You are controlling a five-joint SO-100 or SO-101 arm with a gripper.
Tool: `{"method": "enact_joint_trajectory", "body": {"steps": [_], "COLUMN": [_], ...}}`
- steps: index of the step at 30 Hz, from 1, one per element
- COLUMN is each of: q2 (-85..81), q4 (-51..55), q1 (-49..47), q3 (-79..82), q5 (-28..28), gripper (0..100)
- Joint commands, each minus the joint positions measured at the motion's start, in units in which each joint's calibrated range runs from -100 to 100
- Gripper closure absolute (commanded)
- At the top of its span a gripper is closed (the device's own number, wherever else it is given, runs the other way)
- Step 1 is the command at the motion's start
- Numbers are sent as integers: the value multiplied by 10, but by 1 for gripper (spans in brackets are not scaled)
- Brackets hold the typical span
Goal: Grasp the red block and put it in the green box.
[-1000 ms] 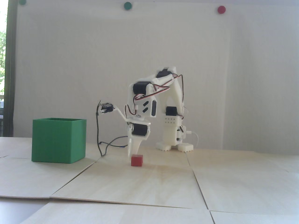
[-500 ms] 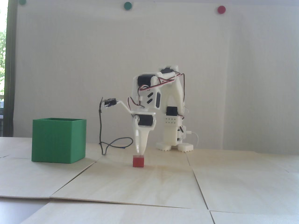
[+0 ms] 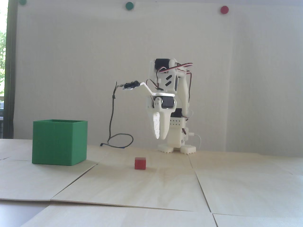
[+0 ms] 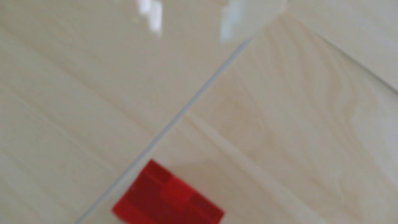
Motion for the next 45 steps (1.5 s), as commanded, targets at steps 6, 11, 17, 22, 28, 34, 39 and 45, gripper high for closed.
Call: {"method": "enact_joint_trajectory", "body": {"steps": [6,11,17,22,28,34,39,45], "q2": [-73,-121,-139,-137,-63,59,130,137], "q4": [13,42,45,37,-43,-36,55,61], "q1": [-16,-41,-34,-35,-39,-37,-34,-26], "q3": [-2,-2,19,107,106,-52,-245,-248], "q5": [97,158,274,315,335,325,284,284], "gripper": [90,90,90,90,90,90,91,91]}}
